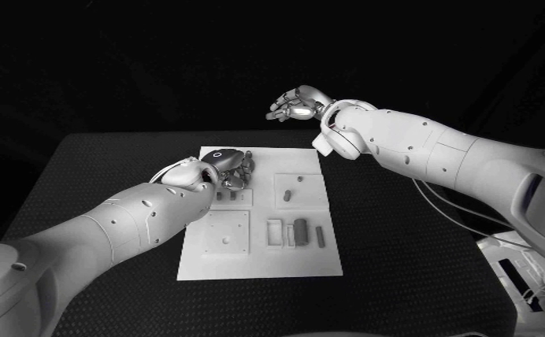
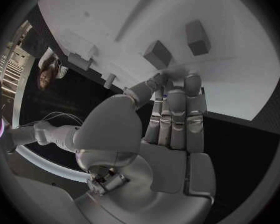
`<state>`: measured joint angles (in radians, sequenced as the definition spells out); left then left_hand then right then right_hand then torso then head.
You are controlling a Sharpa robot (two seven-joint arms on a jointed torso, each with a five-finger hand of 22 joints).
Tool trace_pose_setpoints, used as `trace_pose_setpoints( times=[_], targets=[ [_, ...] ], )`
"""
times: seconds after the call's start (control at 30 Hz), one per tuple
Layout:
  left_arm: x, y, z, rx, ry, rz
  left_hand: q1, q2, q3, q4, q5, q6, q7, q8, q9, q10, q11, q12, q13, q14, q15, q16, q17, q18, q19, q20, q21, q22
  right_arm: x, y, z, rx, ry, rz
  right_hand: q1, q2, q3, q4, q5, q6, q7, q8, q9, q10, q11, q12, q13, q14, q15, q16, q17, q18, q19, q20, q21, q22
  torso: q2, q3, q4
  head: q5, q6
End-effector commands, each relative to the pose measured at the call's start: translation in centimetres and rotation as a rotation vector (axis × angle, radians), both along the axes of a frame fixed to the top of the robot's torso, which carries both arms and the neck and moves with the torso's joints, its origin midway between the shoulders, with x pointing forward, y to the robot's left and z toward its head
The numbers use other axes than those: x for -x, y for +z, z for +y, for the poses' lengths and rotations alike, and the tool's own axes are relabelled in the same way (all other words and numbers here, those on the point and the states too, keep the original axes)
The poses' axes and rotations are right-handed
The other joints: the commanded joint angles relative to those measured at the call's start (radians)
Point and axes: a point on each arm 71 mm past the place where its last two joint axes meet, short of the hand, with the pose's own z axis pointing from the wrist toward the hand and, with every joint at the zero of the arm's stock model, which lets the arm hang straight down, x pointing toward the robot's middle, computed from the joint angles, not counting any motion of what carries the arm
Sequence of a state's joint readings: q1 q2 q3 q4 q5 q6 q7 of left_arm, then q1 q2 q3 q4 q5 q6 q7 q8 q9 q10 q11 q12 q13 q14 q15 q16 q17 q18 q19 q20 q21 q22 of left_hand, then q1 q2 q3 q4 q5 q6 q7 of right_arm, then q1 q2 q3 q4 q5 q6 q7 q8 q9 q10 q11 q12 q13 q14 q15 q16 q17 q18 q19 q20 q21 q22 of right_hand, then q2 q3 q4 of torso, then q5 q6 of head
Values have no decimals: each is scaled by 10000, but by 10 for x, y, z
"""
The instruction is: Assemble the parts on the task board
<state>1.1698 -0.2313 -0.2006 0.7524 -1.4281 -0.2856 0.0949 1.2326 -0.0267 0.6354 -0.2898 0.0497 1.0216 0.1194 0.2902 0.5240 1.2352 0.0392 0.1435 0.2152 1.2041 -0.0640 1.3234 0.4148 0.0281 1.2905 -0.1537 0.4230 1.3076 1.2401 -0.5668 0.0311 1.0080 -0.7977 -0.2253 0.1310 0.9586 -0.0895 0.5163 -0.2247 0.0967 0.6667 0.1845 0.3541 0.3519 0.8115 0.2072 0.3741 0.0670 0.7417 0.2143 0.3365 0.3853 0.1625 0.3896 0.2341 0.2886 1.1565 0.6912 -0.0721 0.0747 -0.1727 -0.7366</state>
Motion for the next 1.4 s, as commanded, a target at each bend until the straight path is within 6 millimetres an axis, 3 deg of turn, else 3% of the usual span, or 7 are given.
trace_pose_setpoints(
  times=[0.03, 0.4, 0.6, 0.93, 1.4],
  targets=[
    [0, 5, -1, 773, 82, -69, 19, 103, 54, 12, 35, 103, 1, 51, 16, 223, 81, 231, 489, 91, -17, 35, 15, 745, 78, -31, 52, 221, 0, 1, 1, -38, 106, -77, 48, 25, -64, 5, -18, -89, 533, 48, -11, 51, -14, -50, 9, -75, -28, -2, -9, -140, 93, 2, -69, 14, 2, -1, -7, 23, 23],
    [-6, 22, 3, 1857, 603, 380, -29, 132, 63, 21, 40, 91, 6, 46, 21, 243, 74, 211, 521, 114, -24, 20, 14, 733, 99, -45, 52, 213, 1, 1, -3, -23, 66, -75, 48, 23, -66, 6, -18, -90, 533, 50, -13, 55, -15, -58, 9, -76, -28, 1, -16, -142, 96, 0, -78, 23, -3, 1, 3, 99, 44],
    [-11, 27, 17, 2250, 1103, 1077, -68, 157, 74, 21, 43, 64, 18, 33, 23, 251, 70, 186, 545, 130, -29, -1, 9, 724, 108, -56, 43, 205, 1, 1, -5, -14, 33, -76, 47, 20, -68, 6, -18, -90, 533, 51, -15, 57, -14, -62, 9, -76, -28, 3, -19, -142, 97, 0, -83, 27, -4, -6, 5, 142, 69],
    [-15, 22, 45, 2381, 1714, 2089, -106, 181, 83, 18, 43, 47, 27, 28, 28, 249, 74, 157, 566, 130, -26, -29, 2, 712, 99, -61, 25, 200, 2, 1, -10, 4, -29, -70, 48, 17, -69, 7, -18, -91, 534, 53, -18, 61, -14, -69, 9, -76, -28, 6, -25, -143, 101, -1, -91, 35, 3, -1, -3, 190, 62],
    [-17, 17, 67, 2229, 2062, 2776, -163, 219, 81, 13, 42, 25, 39, 23, 38, 249, 78, 118, 600, 119, -22, -69, -8, 695, 80, -66, -3, 195, 2, 1, -12, 16, -66, -66, 51, 16, -70, 8, -17, -92, 535, 55, -21, 66, -14, -79, 9, -76, -28, 10, -33, -144, 106, -4, -102, 46, 8, 6, -15, 241, 43]
  ],
)
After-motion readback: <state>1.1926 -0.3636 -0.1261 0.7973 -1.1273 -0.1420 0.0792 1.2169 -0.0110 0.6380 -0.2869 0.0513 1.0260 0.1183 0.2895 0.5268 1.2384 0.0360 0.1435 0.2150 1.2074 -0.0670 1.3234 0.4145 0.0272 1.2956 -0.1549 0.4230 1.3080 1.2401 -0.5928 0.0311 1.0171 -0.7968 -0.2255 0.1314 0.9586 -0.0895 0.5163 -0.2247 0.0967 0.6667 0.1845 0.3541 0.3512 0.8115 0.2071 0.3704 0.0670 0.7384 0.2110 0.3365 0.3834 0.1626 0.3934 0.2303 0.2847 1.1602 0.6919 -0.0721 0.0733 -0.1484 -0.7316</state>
